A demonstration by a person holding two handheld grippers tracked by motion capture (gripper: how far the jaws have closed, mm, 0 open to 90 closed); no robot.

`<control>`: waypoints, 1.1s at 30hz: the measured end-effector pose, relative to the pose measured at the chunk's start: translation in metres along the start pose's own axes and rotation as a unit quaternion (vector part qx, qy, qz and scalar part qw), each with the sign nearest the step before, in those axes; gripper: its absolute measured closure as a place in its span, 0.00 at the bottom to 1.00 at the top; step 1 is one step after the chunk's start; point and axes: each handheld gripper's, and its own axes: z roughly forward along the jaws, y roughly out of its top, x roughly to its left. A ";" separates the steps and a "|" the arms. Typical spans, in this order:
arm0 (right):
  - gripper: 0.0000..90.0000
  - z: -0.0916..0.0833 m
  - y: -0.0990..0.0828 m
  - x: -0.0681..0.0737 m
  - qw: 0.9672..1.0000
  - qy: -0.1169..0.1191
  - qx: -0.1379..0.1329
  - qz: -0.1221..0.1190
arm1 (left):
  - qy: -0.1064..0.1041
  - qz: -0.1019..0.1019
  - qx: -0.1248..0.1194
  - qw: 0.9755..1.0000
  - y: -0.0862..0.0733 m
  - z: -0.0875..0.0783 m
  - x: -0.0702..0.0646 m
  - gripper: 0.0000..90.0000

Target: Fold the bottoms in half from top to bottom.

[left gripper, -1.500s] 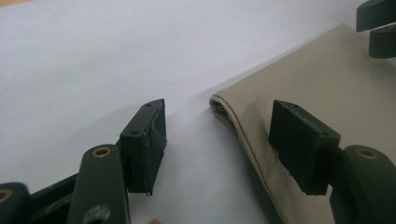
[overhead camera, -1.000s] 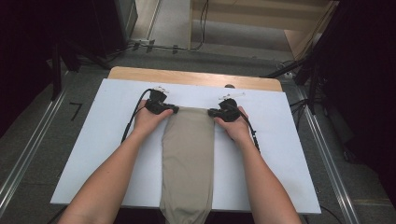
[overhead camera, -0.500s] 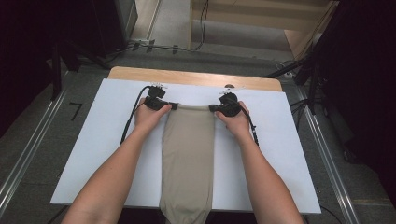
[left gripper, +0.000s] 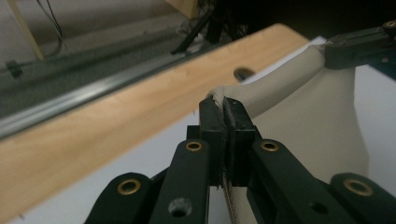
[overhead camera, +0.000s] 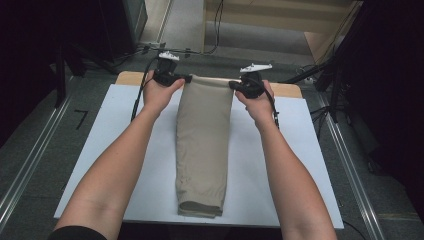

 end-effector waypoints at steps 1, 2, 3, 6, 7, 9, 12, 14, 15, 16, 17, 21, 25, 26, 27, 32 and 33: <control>0.97 -0.003 0.007 0.000 1.000 -0.005 -0.009 -0.009 | -0.001 0.002 -0.012 1.000 0.004 -0.003 -0.001 0.99; 0.97 -0.006 0.012 0.001 1.000 -0.008 -0.017 -0.015 | -0.004 0.005 -0.026 1.000 0.009 -0.008 -0.002 0.99; 0.97 -0.011 0.018 0.002 0.999 -0.011 -0.029 -0.028 | -0.001 0.014 -0.037 0.999 0.014 -0.013 -0.004 0.99; 0.97 -0.023 0.027 0.008 0.998 -0.013 -0.051 -0.043 | -0.009 0.020 -0.051 0.998 0.015 -0.025 -0.007 0.99; 0.97 -0.026 0.026 0.010 0.998 -0.010 -0.053 -0.045 | -0.010 0.024 -0.053 0.998 0.014 -0.027 -0.008 0.99; 0.97 -0.031 0.023 0.014 0.997 -0.003 -0.056 -0.047 | -0.023 0.027 -0.057 0.998 0.007 -0.033 -0.013 0.99; 0.97 -0.040 0.011 0.023 0.997 0.005 -0.058 -0.048 | -0.028 0.036 -0.059 0.997 -0.006 -0.041 -0.022 0.99; 0.97 -0.047 0.001 0.030 0.997 0.011 -0.062 -0.049 | -0.039 0.034 -0.066 0.996 -0.018 -0.046 -0.029 0.99; 0.97 -0.050 -0.006 0.034 0.997 0.017 -0.063 -0.051 | -0.040 0.034 -0.069 0.996 -0.023 -0.048 -0.032 0.99; 0.97 -0.053 -0.010 0.037 0.996 0.020 -0.064 -0.052 | -0.045 0.035 -0.069 0.996 -0.031 -0.051 -0.036 0.99; 0.97 -0.056 -0.018 0.041 0.996 0.022 -0.065 -0.053 | -0.046 0.035 -0.071 0.996 -0.035 -0.053 -0.038 0.99; 0.97 -0.067 -0.041 0.054 0.995 0.034 -0.072 -0.060 | -0.066 0.033 -0.074 0.994 -0.064 -0.064 -0.054 0.98; 0.97 -0.078 -0.065 0.068 0.994 0.049 -0.078 -0.060 | -0.078 0.032 -0.068 0.994 -0.091 -0.074 -0.065 0.98; 0.97 -0.081 -0.071 0.071 0.994 0.051 -0.079 -0.063 | -0.082 0.030 -0.069 0.994 -0.098 -0.077 -0.067 0.98; 0.97 -0.084 -0.077 0.075 0.994 0.049 -0.078 -0.066 | -0.088 0.027 -0.068 0.993 -0.104 -0.080 -0.069 0.98; 0.97 -0.100 -0.106 0.098 0.992 0.062 -0.080 -0.073 | -0.103 0.033 -0.060 0.992 -0.139 -0.098 -0.087 0.98; 0.97 -0.104 -0.111 0.102 0.992 0.066 -0.079 -0.076 | -0.105 0.037 -0.057 0.992 -0.145 -0.100 -0.090 0.98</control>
